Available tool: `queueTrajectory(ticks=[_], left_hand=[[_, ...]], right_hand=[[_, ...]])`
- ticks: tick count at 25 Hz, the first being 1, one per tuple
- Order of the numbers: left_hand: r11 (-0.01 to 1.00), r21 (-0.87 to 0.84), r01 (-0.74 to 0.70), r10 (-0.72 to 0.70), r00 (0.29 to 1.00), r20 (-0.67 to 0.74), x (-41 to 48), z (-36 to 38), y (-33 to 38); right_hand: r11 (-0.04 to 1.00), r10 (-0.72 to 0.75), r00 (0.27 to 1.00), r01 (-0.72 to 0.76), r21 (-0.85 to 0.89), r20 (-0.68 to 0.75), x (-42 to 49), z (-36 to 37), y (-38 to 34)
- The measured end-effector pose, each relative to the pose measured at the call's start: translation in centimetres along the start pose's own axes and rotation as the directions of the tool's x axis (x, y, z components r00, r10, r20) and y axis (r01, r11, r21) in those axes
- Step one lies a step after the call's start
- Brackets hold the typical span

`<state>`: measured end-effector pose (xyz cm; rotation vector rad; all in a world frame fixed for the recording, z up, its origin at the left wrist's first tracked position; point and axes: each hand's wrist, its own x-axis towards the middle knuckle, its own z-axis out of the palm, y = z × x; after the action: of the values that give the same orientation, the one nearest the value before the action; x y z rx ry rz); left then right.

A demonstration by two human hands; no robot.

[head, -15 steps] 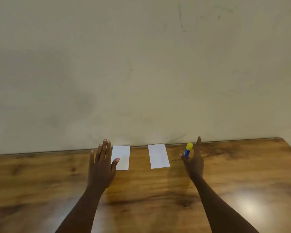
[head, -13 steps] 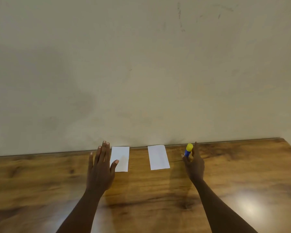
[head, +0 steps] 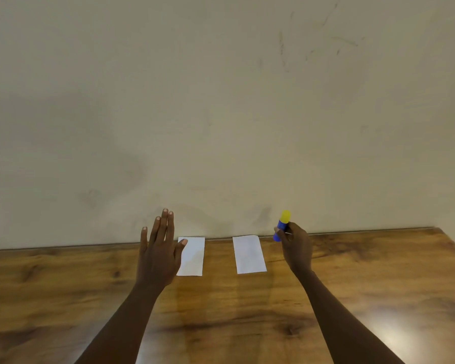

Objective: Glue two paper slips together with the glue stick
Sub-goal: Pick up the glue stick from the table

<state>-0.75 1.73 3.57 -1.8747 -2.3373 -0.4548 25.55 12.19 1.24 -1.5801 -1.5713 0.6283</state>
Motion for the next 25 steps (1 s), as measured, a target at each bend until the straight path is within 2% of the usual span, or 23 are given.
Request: queueTrajectory(ticks=[3,5,8,10,11,12,15,17,20,25], left_hand=[[0.983,-0.186,-0.013,0.008,1.0,-0.025,2.5,-3.3,2.2],[0.887,-0.462,-0.006,-0.01,0.999,-0.033,4.1,-6.5,4.9],[0.566,-0.824,0.027,-0.104,0.994,-0.039,5.6,-12.4,9.4],[0.326,-0.945,0.027,-0.091,0.996,-0.002,5.9,-15.9,12.0],[0.233,-0.972,0.017,-0.076,0.997,-0.001,5.8,-17.4,13.0],[0.18,-0.984,-0.002,-0.083,0.996,-0.017,5.8,-18.9,13.6],[0.133,-0.991,-0.027,-0.154,0.987,-0.047,5.7,-21.9,14.1],[0.093,-0.995,-0.029,-0.141,0.989,-0.041,5.4,-23.2,13.8],[0.124,-0.991,-0.048,-0.092,0.994,-0.06,5.0,-24.3,13.4],[0.168,-0.983,-0.076,-0.034,0.996,-0.083,4.6,-25.4,12.7]], right_hand=[[0.984,-0.106,0.992,0.115,0.134,-0.069,0.8,-1.2,-5.3],[0.961,-0.204,0.974,0.219,0.172,-0.101,1.0,-2.1,-8.9],[0.905,-0.32,0.938,0.344,0.25,-0.132,0.4,-3.2,-14.2],[0.86,-0.386,0.913,0.407,0.308,-0.131,-0.5,-3.9,-17.4],[0.834,-0.423,0.897,0.44,0.333,-0.125,-1.0,-4.2,-18.8],[0.809,-0.459,0.88,0.471,0.352,-0.123,-1.5,-4.6,-20.1],[0.764,-0.507,0.852,0.514,0.391,-0.13,-2.8,-5.7,-22.7],[0.748,-0.519,0.847,0.516,0.417,-0.116,-3.4,-6.3,-23.7],[0.741,-0.527,0.849,0.477,0.472,-0.031,-4.0,-7.0,-24.6],[0.76,-0.573,0.819,0.511,0.401,0.043,-4.9,-7.5,-26.0]])
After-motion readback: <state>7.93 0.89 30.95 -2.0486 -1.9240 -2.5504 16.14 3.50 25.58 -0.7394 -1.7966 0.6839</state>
